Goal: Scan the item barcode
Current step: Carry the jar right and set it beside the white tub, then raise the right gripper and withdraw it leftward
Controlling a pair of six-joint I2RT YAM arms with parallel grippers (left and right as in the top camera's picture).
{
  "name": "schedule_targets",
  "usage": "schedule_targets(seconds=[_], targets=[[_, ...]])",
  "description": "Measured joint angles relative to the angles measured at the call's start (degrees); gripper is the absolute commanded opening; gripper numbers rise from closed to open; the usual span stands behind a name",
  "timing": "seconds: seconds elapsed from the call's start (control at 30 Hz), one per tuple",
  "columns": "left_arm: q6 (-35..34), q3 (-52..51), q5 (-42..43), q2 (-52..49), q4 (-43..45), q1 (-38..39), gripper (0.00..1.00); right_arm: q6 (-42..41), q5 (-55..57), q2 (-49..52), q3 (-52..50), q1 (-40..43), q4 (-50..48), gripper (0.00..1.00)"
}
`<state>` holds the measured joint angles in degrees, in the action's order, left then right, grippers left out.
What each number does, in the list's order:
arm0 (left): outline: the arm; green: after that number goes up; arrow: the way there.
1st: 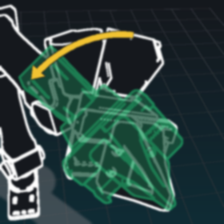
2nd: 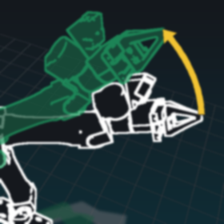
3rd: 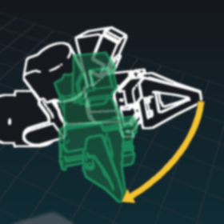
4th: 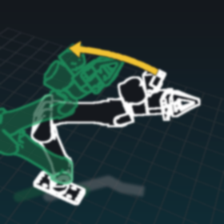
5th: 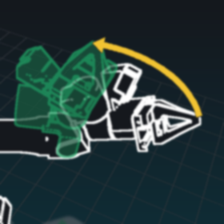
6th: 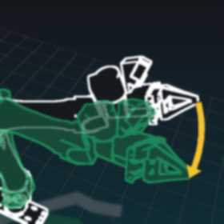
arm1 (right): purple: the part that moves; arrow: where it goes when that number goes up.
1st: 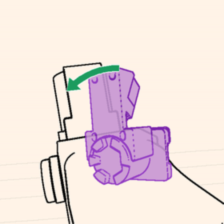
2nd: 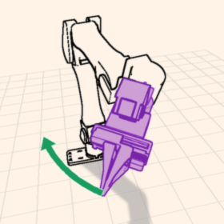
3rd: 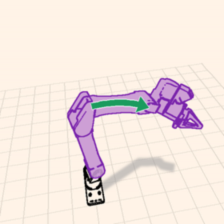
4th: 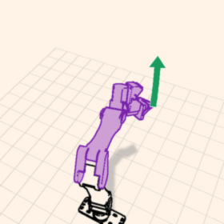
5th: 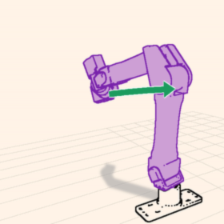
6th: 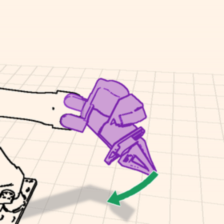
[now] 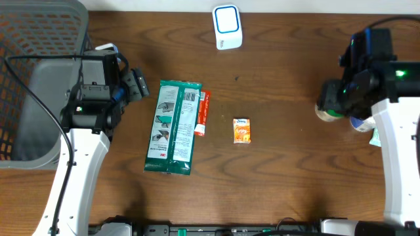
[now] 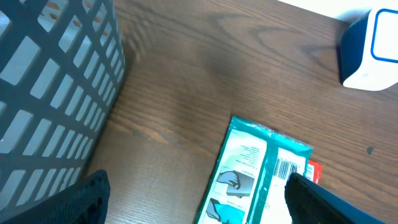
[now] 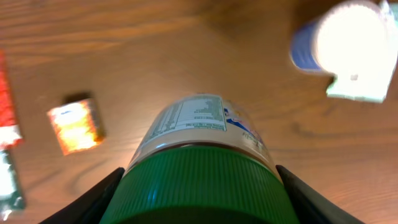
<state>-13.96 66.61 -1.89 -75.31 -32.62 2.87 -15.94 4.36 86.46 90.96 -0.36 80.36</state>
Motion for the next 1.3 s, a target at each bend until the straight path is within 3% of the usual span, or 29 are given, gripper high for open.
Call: schedule_targets(seconds=[0.3, 0.6, 0.83, 1.03, 1.1, 1.2, 1.3], targets=[[0.0, 0.0, 0.0, 0.0, -0.02, 0.0, 0.86, -15.02, 7.78, 0.04, -21.16, 9.31, -14.8, 0.01], [0.02, 0.0, 0.0, 0.0, -0.02, 0.0, 0.86, -22.36, 9.35, 0.04, -32.98, 20.09, -26.01, 0.02], [0.0, 0.0, 0.0, 0.0, -0.02, 0.0, 0.86, -23.5, 9.44, 0.04, -37.57, 23.45, -33.92, 0.16], [0.0, 0.0, 0.0, 0.0, -0.02, 0.0, 0.86, -23.74, 9.46, 0.04, -40.22, 24.59, -38.84, 0.23], [0.0, 0.0, 0.0, 0.0, -0.02, 0.0, 0.86, -23.78, 9.46, 0.04, -40.68, 24.63, -39.93, 0.35], [0.02, 0.0, 0.0, 0.0, -0.02, 0.0, 0.86, -23.93, 9.44, 0.04, -40.85, 24.65, -40.13, 0.75], [0.02, 0.0, 0.0, 0.0, -0.02, 0.0, 0.86, -23.5, 9.57, 0.04, -40.87, 24.65, -40.26, 0.8]])
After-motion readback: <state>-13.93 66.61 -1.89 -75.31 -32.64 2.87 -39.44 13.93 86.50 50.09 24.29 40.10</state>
